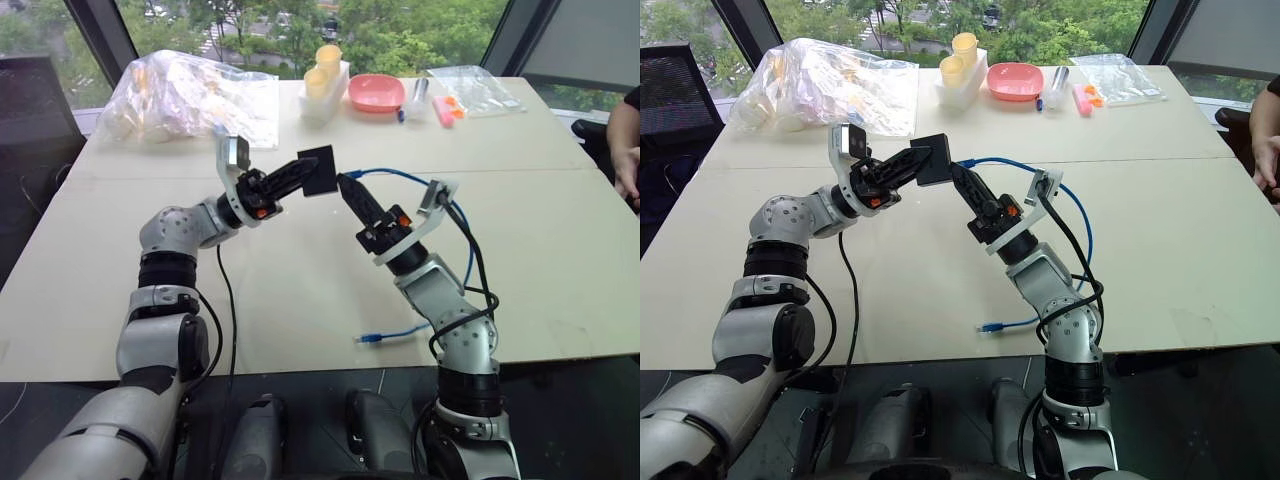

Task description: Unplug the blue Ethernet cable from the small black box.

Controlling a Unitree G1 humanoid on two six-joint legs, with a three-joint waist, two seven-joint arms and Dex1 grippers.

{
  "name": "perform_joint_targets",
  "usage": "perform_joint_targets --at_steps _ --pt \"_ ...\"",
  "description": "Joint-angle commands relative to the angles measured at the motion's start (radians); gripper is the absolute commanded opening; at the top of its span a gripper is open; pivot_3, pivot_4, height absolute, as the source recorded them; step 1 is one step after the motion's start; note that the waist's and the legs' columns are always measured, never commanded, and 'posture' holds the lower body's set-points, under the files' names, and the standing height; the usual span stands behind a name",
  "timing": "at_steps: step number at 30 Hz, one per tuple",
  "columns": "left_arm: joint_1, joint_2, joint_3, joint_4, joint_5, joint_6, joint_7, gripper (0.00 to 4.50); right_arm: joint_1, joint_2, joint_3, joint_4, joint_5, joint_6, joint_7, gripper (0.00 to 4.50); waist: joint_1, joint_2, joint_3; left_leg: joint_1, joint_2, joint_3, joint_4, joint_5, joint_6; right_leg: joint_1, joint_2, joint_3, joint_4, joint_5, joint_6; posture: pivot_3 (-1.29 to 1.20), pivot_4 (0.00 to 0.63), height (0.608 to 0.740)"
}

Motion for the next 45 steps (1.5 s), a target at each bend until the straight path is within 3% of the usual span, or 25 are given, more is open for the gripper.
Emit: perform_joint_targets --at_steps 1,7,14,20,25,28,34,35,42,44,45 --pt "-0.013 0.006 0.012 -0.031 -0.014 -0.024 0.007 0.54 -0.001 0.004 -0.002 -0.014 -0.011 -0.017 -0.01 0.03 0.0 0.0 0.0 0.0 0.0 0.0 0.0 0.0 0.0 0.0 0.0 0.0 0.0 0.0 0.0 0.0 0.15 0.74" --pt "-0.022 0.106 0.061 0.031 -0.008 -0.056 0.016 0.54 -0.033 -0.041 -0.208 0.047 0.007 -0.138 -0.122 0.03 -0.002 0.0 0.0 0.0 0.0 0.0 0.0 0.0 0.0 0.0 0.0 0.0 0.0 -0.001 -0.002 0.0 0.15 0.74" --pt "-0.026 0.139 0.007 0.045 0.035 -0.107 -0.004 0.54 -0.053 -0.097 -0.232 0.089 -0.005 -0.124 -0.122 0.03 0.003 0.0 0.0 0.0 0.0 0.001 -0.002 0.0 0.0 0.0 -0.001 0.0 0.0 -0.001 0.001 0.0 0.15 0.74" --pt "0.025 -0.013 -0.182 -0.008 0.339 -0.606 0.191 0.54 -0.074 -0.191 -0.148 0.227 -0.201 -0.029 -0.222 0.03 0.007 0.0 0.0 0.0 -0.001 0.002 0.0 0.0 0.0 0.001 -0.003 0.001 -0.001 -0.002 -0.003 0.0 0.15 0.74" --pt "0.048 -0.133 -0.272 0.023 0.492 -0.914 0.312 0.54 -0.129 -0.263 -0.138 0.33 -0.32 0.014 -0.274 0.03 0.006 0.0 0.0 -0.003 -0.002 0.005 -0.001 0.0 0.0 -0.004 -0.003 0.005 -0.002 -0.002 -0.002 0.0 0.15 0.74" --pt "0.049 -0.178 -0.308 0.086 0.571 -1.056 0.387 0.54 -0.153 -0.301 -0.136 0.367 -0.377 0.031 -0.28 1.1 0.006 0.0 0.0 -0.006 -0.002 0.006 0.0 0.0 0.0 -0.007 -0.002 0.005 -0.001 0.0 0.001 0.0 0.15 0.74" --pt "0.033 -0.223 -0.315 0.173 0.613 -1.168 0.449 0.54 -0.115 -0.407 -0.051 0.236 -0.412 0.236 -0.228 4.12 0.004 0.0 0.0 -0.007 -0.002 0.005 0.0 -0.001 0.001 -0.007 -0.001 0.004 -0.001 0.0 0.002 0.0 0.15 0.74" --pt "0.029 -0.229 -0.315 0.186 0.618 -1.182 0.46 0.54 -0.095 -0.429 -0.023 0.193 -0.419 0.278 -0.214 4.45 0.006 0.0 0.0 -0.007 -0.002 0.005 0.0 -0.001 0.001 -0.007 -0.001 0.004 -0.001 0.0 0.002 0.0 0.15 0.74" --pt "0.039 -0.261 -0.34 0.283 0.681 -1.29 0.5 0.54 0.012 -0.42 -0.046 -0.054 -0.359 0.382 -0.192 4.45 0.007 0.0 0.0 -0.01 -0.002 0.003 0.003 -0.001 0.002 -0.007 -0.001 0.002 -0.001 0.0 0.003 0.0 0.15 0.74" --pt "0.044 -0.266 -0.343 0.313 0.7 -1.323 0.515 1.61 0.02 -0.408 -0.06 -0.07 -0.359 0.378 -0.194 4.5 0.007 0.0 0.0 -0.01 -0.002 0.004 0.004 -0.001 0.002 -0.007 -0.001 0.002 -0.001 0.001 0.003 0.0 0.15 0.74" --pt "0.043 -0.272 -0.331 0.325 0.688 -1.315 0.518 1.9 0.02 -0.404 -0.064 -0.074 -0.366 0.375 -0.198 4.5 0.007 0.0 0.0 -0.009 -0.002 0.003 0.004 -0.001 0.002 -0.007 -0.001 0.002 -0.001 0.001 0.003 0.0 0.15 0.74"
